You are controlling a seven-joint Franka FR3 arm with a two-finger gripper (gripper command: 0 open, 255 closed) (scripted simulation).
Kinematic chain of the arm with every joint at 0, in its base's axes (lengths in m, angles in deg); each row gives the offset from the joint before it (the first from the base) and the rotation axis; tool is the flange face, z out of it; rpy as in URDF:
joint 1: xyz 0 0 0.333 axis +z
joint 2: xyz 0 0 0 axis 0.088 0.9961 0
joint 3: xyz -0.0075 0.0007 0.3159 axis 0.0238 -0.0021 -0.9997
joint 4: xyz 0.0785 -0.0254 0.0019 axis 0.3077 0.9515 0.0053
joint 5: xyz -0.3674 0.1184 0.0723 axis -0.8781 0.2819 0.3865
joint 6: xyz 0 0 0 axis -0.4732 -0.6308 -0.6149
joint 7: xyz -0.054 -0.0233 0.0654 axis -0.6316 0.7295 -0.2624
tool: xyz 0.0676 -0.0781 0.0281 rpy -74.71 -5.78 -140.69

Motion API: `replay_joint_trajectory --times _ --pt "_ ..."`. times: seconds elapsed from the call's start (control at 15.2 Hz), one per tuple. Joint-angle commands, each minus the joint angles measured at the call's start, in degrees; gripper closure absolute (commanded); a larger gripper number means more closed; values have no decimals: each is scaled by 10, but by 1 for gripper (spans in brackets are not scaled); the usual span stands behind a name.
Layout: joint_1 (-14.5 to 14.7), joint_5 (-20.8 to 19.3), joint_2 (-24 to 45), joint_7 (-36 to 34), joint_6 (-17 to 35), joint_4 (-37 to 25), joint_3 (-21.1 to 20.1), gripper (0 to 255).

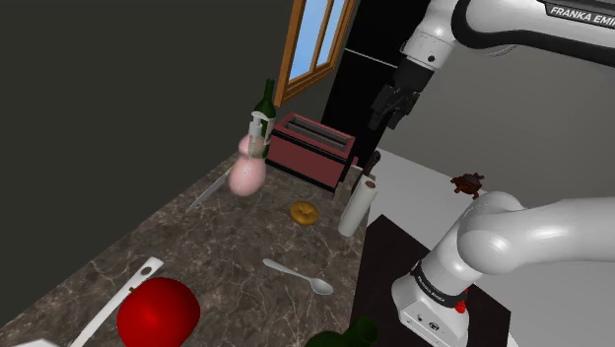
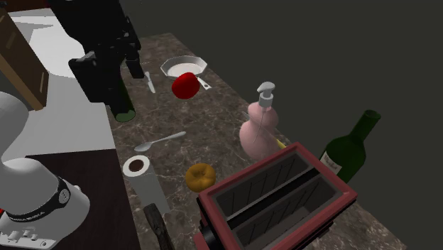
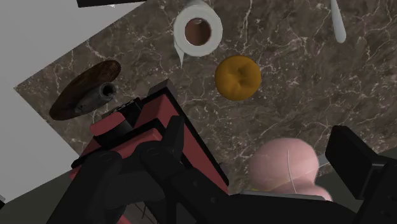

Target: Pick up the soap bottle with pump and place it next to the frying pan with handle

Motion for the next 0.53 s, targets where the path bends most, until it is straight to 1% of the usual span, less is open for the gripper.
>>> replay_joint_trajectory --times 0.0,0.46 --pt "0 0 0 0 0 0 0 0" --pt "13 24 160 -37 72 -80 -32 0"
